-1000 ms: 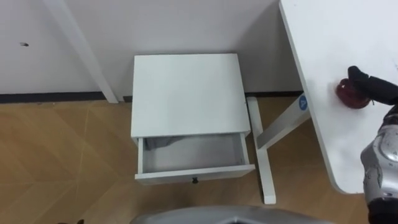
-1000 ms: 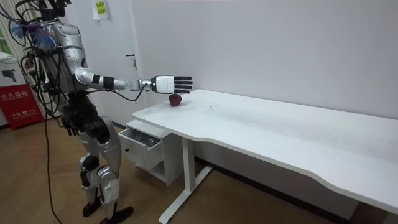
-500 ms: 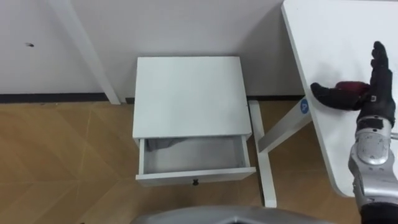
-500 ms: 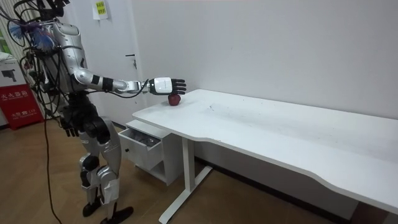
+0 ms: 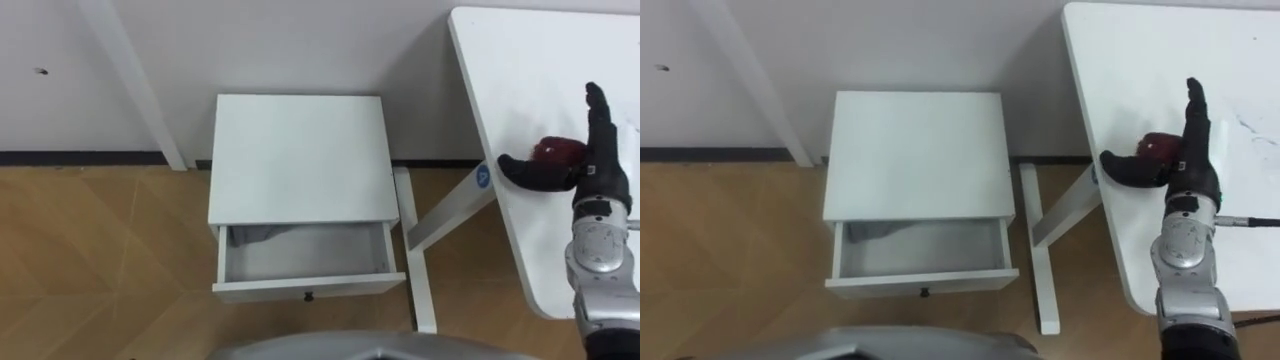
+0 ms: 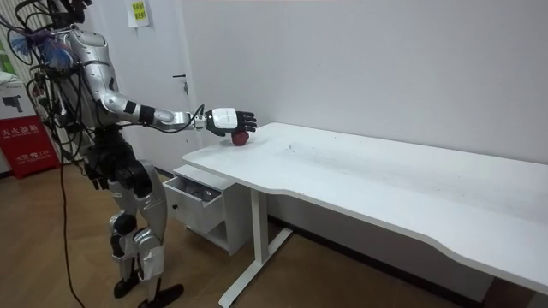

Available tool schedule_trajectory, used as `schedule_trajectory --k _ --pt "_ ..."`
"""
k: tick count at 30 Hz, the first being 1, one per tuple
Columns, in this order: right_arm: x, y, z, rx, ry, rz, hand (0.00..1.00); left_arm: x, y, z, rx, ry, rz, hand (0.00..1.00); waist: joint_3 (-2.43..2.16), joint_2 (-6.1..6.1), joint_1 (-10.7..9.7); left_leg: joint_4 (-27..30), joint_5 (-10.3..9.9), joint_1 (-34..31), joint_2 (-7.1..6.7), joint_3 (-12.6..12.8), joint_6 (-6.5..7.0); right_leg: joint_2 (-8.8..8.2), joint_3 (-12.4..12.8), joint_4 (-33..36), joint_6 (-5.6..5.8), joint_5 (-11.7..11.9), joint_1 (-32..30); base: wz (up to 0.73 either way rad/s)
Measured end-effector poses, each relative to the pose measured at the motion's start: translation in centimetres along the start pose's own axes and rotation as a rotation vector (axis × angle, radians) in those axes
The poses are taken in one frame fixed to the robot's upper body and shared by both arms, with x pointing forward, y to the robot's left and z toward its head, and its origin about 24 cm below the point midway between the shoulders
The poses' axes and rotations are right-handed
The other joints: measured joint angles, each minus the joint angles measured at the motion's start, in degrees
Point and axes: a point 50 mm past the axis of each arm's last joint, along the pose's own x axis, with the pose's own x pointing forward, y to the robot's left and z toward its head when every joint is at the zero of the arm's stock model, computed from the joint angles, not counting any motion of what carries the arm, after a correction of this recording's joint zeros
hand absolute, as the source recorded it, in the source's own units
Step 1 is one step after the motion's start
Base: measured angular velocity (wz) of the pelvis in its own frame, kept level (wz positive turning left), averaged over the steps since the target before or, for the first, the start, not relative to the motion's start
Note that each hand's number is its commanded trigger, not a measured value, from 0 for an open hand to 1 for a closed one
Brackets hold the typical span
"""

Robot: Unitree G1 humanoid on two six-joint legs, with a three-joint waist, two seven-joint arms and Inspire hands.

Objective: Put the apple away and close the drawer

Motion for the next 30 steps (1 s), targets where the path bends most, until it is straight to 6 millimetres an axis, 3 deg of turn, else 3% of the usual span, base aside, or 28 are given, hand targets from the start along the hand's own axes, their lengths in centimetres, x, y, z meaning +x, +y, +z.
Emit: schedule_trajectory --k 4,7,30 --pt "0.0 -0.2 0.0 -0.015 -0.001 -0.007 1.0 0.0 0.0 0.0 0.0 0.0 -0.009 0.0 0.0 0.0 0.0 0.0 0.0 0.0 0.0 0.0 0.0 0.0 0.0 0.0 0.0 0.0 0.0 0.0" --pt "-0.5 0.5 -1.5 -0.062 0.066 0.044 1.0 0.0 -0.1 0.1 0.0 0.0 -0.021 0.0 0.02 0.04 0.1 -0.1 0.0 0.0 0.0 -0.1 -0.01 0.0 -0.1 0.0 0.0 0.0 0.0 0.0" --pt "-0.2 1.1 -0.7 -0.095 0.037 0.069 1.0 0.1 -0.3 0.6 0.027 -0.013 -0.055 0.0 0.03 -0.02 0.3 0.0 0.0 -0.3 0.1 -0.1 -0.04 0.04 -0.6 0.0 0.0 0.0 -0.3 0.0"
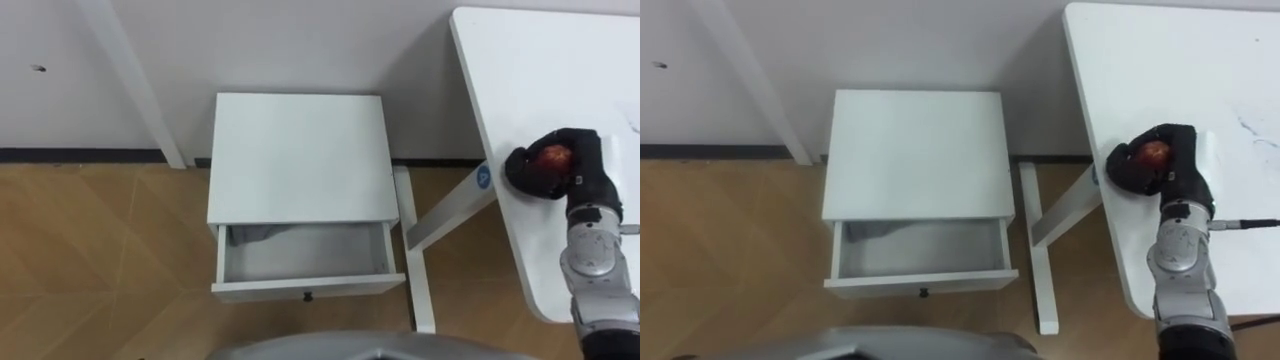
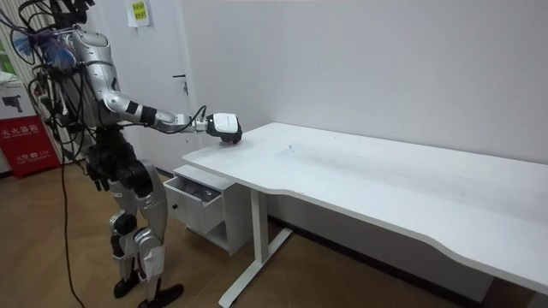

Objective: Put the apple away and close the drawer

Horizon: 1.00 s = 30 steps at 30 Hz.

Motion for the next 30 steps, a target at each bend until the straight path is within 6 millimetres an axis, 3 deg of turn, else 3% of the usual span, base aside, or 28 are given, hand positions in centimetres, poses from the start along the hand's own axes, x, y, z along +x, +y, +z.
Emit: schedule_trajectory --k 6,9,11,14,16,19,22,26,30 --pt "-0.4 2.2 2.7 -0.055 -0.114 0.079 1.0 0.2 -0.8 1.9 0.095 -0.059 -0.017 0.0 0.1 0.65 1.6 0.1 0.0 -0.8 0.23 0.1 -0.15 0.25 -0.1 0.0 -0.44 0.3 -0.9 -0.07" --pt "-0.8 4.5 4.2 -0.063 -0.174 0.184 1.0 0.3 -1.3 2.8 0.125 -0.077 -0.032 0.0 0.21 1.1 2.9 0.1 0.1 -1.0 0.35 -0.1 -0.34 0.39 -0.2 0.0 -0.58 0.4 -0.9 0.04" --pt "-1.9 7.6 5.1 -0.1 -0.205 0.364 1.0 0.4 -1.4 3.7 0.131 -0.1 -0.034 0.0 0.53 1.85 4.4 0.1 0.2 -1.2 0.37 -0.1 -0.42 0.42 -0.4 0.0 -0.61 0.4 -1.1 0.0" --pt "-3.7 10.8 6.8 -0.168 -0.291 0.552 1.0 0.5 -1.6 4.6 0.138 -0.121 -0.037 0.0 0.62 2.65 6.4 0.5 0.3 -2.5 0.25 -0.3 -0.35 0.27 -0.7 0.0 -0.63 0.4 -2.4 0.03" --pt "-4.4 11.6 7.8 -0.191 -0.342 0.611 1.0 0.4 -1.6 4.6 0.15 -0.123 -0.038 0.0 0.58 3.09 7.6 0.8 0.4 -3.2 0.09 -1.0 -0.28 0.07 -1.3 0.0 -0.62 0.4 -2.9 0.24" --pt "-4.7 12.3 8.7 -0.195 -0.38 0.654 1.0 0.4 -1.7 4.2 0.158 -0.111 -0.041 0.0 0.51 2.97 7.7 1.0 0.4 -3.9 -0.25 -3.2 -0.22 -0.16 -3.4 0.0 -0.6 0.4 -2.6 0.36" --pt "-4.8 12.3 9.4 -0.186 -0.404 0.665 1.0 0.4 -1.9 3.8 0.165 -0.1 -0.049 0.0 0.55 2.54 8.3 0.9 0.4 -3.8 -0.41 -4.2 -0.2 -0.3 -4.0 -0.6 -0.58 0.4 -1.8 0.19" --pt "-5.0 12.6 9.5 -0.19 -0.405 0.7 1.0 0.4 -2.1 4.3 0.175 -0.109 -0.054 0.0 0.57 2.06 9.0 0.9 0.4 -4.0 -0.57 -4.4 -0.2 -0.44 -4.2 -1.0 -0.55 0.4 -1.8 0.04" --pt "-5.3 13.1 9.4 -0.203 -0.397 0.742 1.0 0.4 -2.1 4.6 0.179 -0.116 -0.054 0.0 0.75 2.34 9.0 0.9 0.4 -4.2 -0.6 -4.3 -0.2 -0.47 -4.2 -1.0 -0.55 0.4 -1.9 0.0"
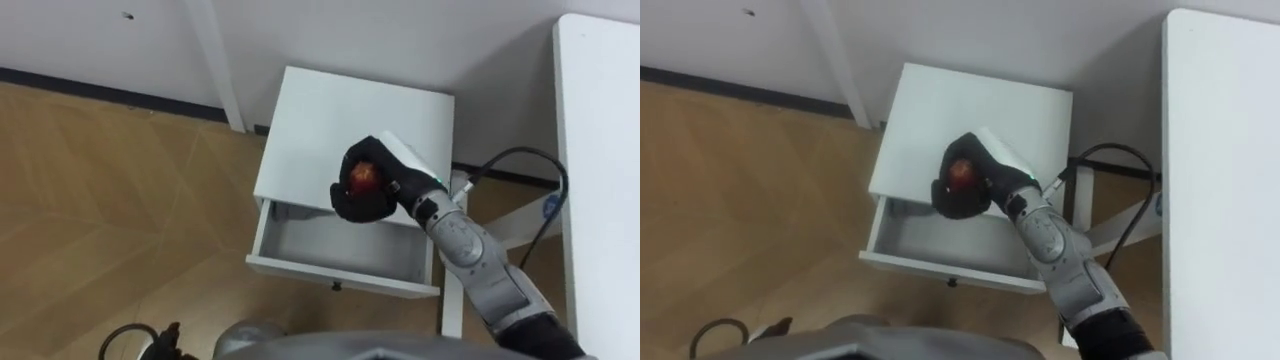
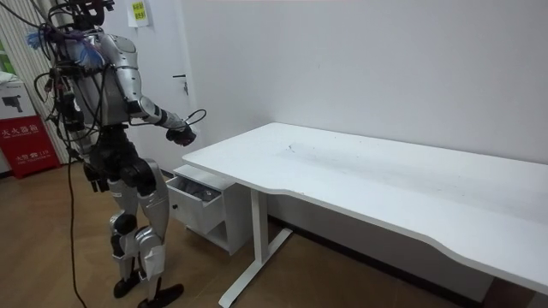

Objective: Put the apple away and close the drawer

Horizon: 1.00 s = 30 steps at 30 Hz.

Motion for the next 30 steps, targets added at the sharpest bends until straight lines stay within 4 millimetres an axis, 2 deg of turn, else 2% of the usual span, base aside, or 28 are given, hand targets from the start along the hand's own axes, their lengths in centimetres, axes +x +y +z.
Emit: schedule_trajectory --k 1,2,3,10,20,30 --pt "0.0 0.1 0.0 -0.001 0.003 0.008 0.98 0.0 0.0 0.1 0.004 -0.003 -0.001 0.0 0.07 0.1 0.0 0.0 0.0 -0.1 -0.02 0.0 0.0 -0.01 0.0 0.0 0.0 0.0 -0.1 0.0" --pt "0.0 0.2 0.0 -0.002 0.002 0.017 0.71 0.0 0.0 0.2 0.006 -0.004 -0.001 0.0 0.1 0.16 0.0 0.0 0.0 -0.3 -0.02 0.0 0.0 -0.01 0.0 0.0 0.01 0.0 -0.3 0.0" --pt "0.0 0.2 0.0 -0.001 0.002 0.021 0.0 0.1 0.0 0.3 0.008 -0.003 -0.002 0.0 0.12 0.19 0.0 0.0 0.0 -0.3 -0.02 0.0 0.0 -0.01 0.1 0.0 0.02 0.0 -0.3 0.0" --pt "0.0 0.4 -0.2 0.0 0.024 0.049 0.0 0.1 0.1 0.6 0.012 -0.002 -0.005 0.0 0.23 0.44 0.0 0.5 0.0 -1.2 0.04 0.1 0.06 0.07 0.5 0.0 0.03 0.0 -1.0 -0.02" --pt "-0.4 0.8 -0.9 0.003 0.063 0.098 0.0 0.1 0.1 0.9 0.011 -0.003 -0.009 0.0 -0.08 0.9 -0.2 0.6 0.0 -1.3 -0.11 0.0 0.05 0.18 0.4 0.0 0.03 0.0 -0.9 0.0" --pt "-0.5 1.0 -1.1 0.008 0.076 0.116 0.0 0.1 0.1 1.1 0.009 -0.013 -0.015 0.0 -0.09 0.91 -0.2 0.8 0.0 -1.3 0.06 -0.1 0.05 0.12 0.4 0.0 0.03 0.0 -0.9 0.0"
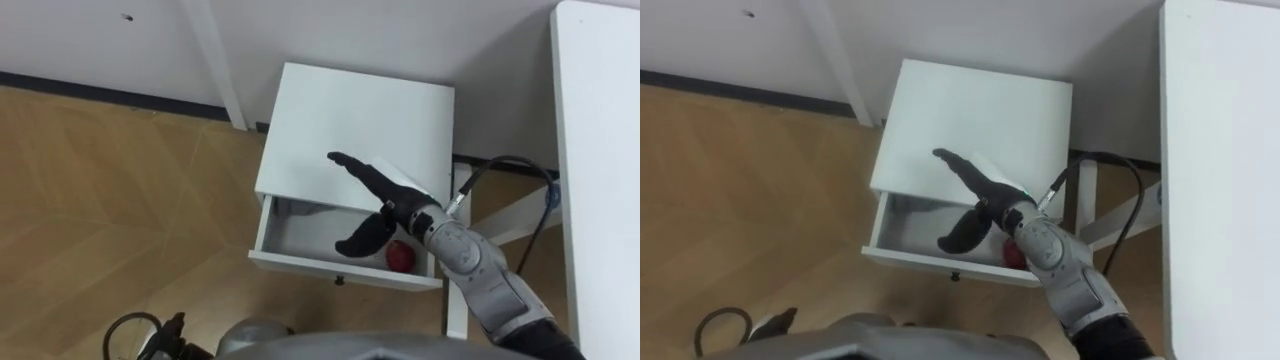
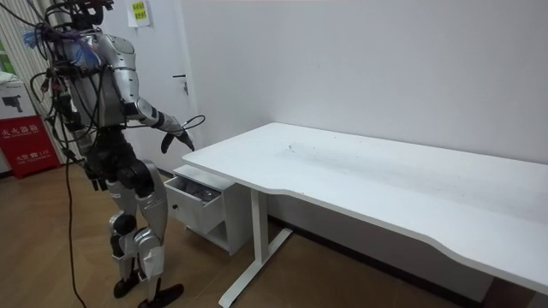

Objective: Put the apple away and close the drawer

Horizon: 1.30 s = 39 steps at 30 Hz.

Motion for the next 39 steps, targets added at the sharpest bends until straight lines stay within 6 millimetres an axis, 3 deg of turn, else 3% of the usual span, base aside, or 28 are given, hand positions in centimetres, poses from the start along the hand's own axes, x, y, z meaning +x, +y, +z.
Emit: schedule_trajectory --k 9,12,15,17,18,19,20,21,22,23,24,25,26,27,28,29,30,31,33,34,35,38,39 --pt "-0.1 -0.2 -0.5 0.063 0.009 -0.027 0.0 -0.1 -0.1 -0.4 -0.035 0.009 0.021 0.0 -0.19 -0.29 -1.4 0.1 0.0 0.1 -0.03 0.0 0.0 -0.08 0.0 0.0 0.0 0.0 0.4 0.0" --pt "-0.4 -0.5 -2.6 0.136 0.078 -0.103 0.0 -0.1 -0.2 -0.6 -0.05 0.015 0.045 0.0 -0.26 -0.39 -1.8 0.1 0.0 0.8 -0.17 0.1 0.02 -0.32 0.1 0.1 0.01 0.0 0.8 0.0" --pt "-1.6 -0.5 -6.9 0.282 0.243 -0.221 0.0 -0.3 -0.7 -1.6 -0.086 0.054 0.046 0.0 -0.23 -0.22 -3.5 0.8 -0.5 1.4 -0.55 0.5 0.68 -1.28 -0.2 1.9 0.94 -0.7 1.5 0.13" --pt "-3.7 -0.7 -10.7 0.392 0.406 -0.345 0.0 -0.3 -1.0 -1.7 -0.119 0.067 0.044 0.0 -0.08 0.87 -5.4 2.3 -1.5 0.8 -1.02 1.6 1.78 -3.44 0.1 13.9 2.53 -2.6 -3.7 0.16" --pt "-5.1 -0.6 -12.6 0.441 0.497 -0.413 0.0 -0.3 -0.9 -1.8 -0.131 0.071 0.045 0.0 0.0 1.14 -6.6 2.8 -1.8 0.9 -1.71 1.9 2.49 -5.41 0.4 25.5 2.4 -2.2 -9.2 0.2" --pt "-6.0 -0.4 -13.6 0.462 0.544 -0.441 0.0 -0.3 -0.7 -1.9 -0.134 0.075 0.049 0.0 -0.11 1.0 -7.1 3.7 -2.1 0.9 -2.33 2.0 2.97 -6.83 1.1 31.8 2.13 -1.0 -12.4 0.15" --pt "-7.6 -0.2 -15.2 0.516 0.624 -0.503 0.0 -0.3 -0.5 -2.1 -0.156 0.085 0.058 0.0 0.03 1.63 -8.1 6.4 -3.1 0.7 -2.16 2.3 4.14 -8.13 4.2 43.0 2.12 6.0 -19.1 0.0" --pt "-8.4 -0.1 -15.9 0.535 0.661 -0.534 0.0 -0.2 -0.5 -2.2 -0.163 0.087 0.062 0.0 -0.05 2.26 -8.7 7.9 -3.7 0.3 -1.75 2.4 4.75 -8.0 6.1 48.3 2.76 11.7 -22.9 -0.27" --pt "-9.0 -0.2 -16.4 0.552 0.694 -0.576 0.0 -0.2 0.1 -2.4 -0.162 0.093 0.081 0.0 0.08 3.56 -9.0 10.2 -5.1 -1.0 -0.89 2.8 5.35 -6.8 9.3 61.6 1.96 15.6 -31.5 -0.63" --pt "-8.8 -0.5 -16.4 0.594 0.676 -0.611 0.0 -0.1 0.9 -2.4 -0.17 0.102 0.098 0.0 0.48 4.06 -9.2 12.4 -5.8 -2.3 0.1 2.7 5.71 -5.34 10.5 80.0 0.22 11.0 -40.4 -0.64" --pt "-9.0 -0.4 -16.5 0.613 0.675 -0.625 0.0 0.0 1.0 -2.5 -0.171 0.116 0.1 0.0 0.85 4.77 -9.6 13.1 -6.0 -2.7 1.24 2.4 5.73 -4.26 10.0 87.5 -0.41 8.8 -43.7 -0.41" --pt "-9.6 0.1 -17.1 0.651 0.702 -0.643 0.0 0.1 1.3 -1.9 -0.185 0.113 0.103 0.0 1.07 7.21 -9.9 13.5 -6.2 -3.3 4.15 2.2 5.78 -2.57 8.0 97.6 -1.15 6.1 -49.2 -0.11" --pt "-10.3 1.1 -17.9 0.679 0.753 -0.629 0.0 0.2 1.5 -1.5 -0.186 0.103 0.108 0.0 0.98 8.82 -9.8 13.5 -6.1 -3.4 5.94 1.8 5.35 -1.92 7.9 101.4 -0.42 4.5 -52.2 0.0" --pt "-10.8 2.2 -18.3 0.698 0.801 -0.601 0.0 0.2 2.0 -1.4 -0.182 0.094 0.121 0.0 0.99 8.68 -9.8 14.1 -6.3 -3.3 5.43 1.5 4.98 -2.5 10.0 100.1 1.02 3.3 -52.7 0.08" --pt "-10.9 2.6 -18.4 0.698 0.824 -0.583 0.0 0.2 2.2 -1.4 -0.18 0.094 0.125 0.0 1.23 7.48 -9.9 14.8 -6.7 -3.5 4.78 1.5 5.24 -3.16 11.5 97.6 1.35 3.0 -51.8 0.16" --pt "-11.1 3.2 -18.6 0.706 0.86 -0.563 0.0 0.2 2.2 -1.7 -0.179 0.099 0.125 0.0 0.99 6.71 -10.1 16.5 -7.6 -4.1 3.71 1.5 5.79 -4.48 12.9 88.4 1.35 3.0 -47.5 0.16" --pt "-11.4 3.7 -18.8 0.719 0.889 -0.552 0.0 0.0 1.8 -2.1 -0.18 0.104 0.117 0.0 1.04 6.26 -10.1 17.4 -8.3 -4.4 2.87 1.2 6.04 -4.86 12.6 74.9 1.67 3.2 -40.4 0.16" --pt "-11.5 4.0 -18.9 0.73 0.901 -0.547 0.0 -0.1 1.6 -2.5 -0.179 0.11 0.114 0.0 0.97 6.21 -10.2 17.4 -8.5 -4.3 2.53 1.1 6.15 -4.85 12.2 67.5 1.96 3.4 -36.3 0.21" --pt "-11.9 5.5 -19.1 0.781 0.949 -0.512 0.0 -0.5 1.3 -4.0 -0.174 0.147 0.115 0.0 0.38 4.16 -9.5 15.7 -7.9 -3.8 0.02 0.6 6.31 -4.9 10.0 39.5 2.85 2.9 -19.8 0.16" --pt "-12.0 5.8 -19.1 0.786 0.953 -0.504 0.0 -0.5 1.3 -4.1 -0.174 0.15 0.116 0.0 0.1 3.26 -9.1 15.0 -7.4 -3.6 -0.48 0.8 6.32 -4.65 9.3 33.4 3.14 2.3 -16.3 -0.05" --pt "-12.1 6.0 -19.1 0.793 0.955 -0.494 0.0 -0.5 1.3 -4.1 -0.175 0.153 0.117 0.0 0.09 2.19 -7.7 12.7 -6.5 -2.9 -1.27 1.4 6.18 -4.33 7.9 22.7 3.22 0.6 -10.7 -0.17" --pt "-11.7 6.8 -18.9 0.823 0.956 -0.443 0.0 -0.5 1.7 -3.8 -0.186 0.134 0.142 0.0 -0.28 0.43 -6.1 7.6 -4.5 -0.7 -1.64 1.8 5.13 -2.77 5.4 5.8 3.42 1.2 -1.9 -0.12" --pt "-11.6 6.9 -18.8 0.828 0.954 -0.433 0.0 -0.5 1.7 -3.9 -0.193 0.134 0.15 0.0 -0.4 -0.11 -6.1 7.0 -4.3 -0.2 -1.67 1.8 4.89 -2.71 4.9 3.9 3.67 1.4 -0.9 0.03"
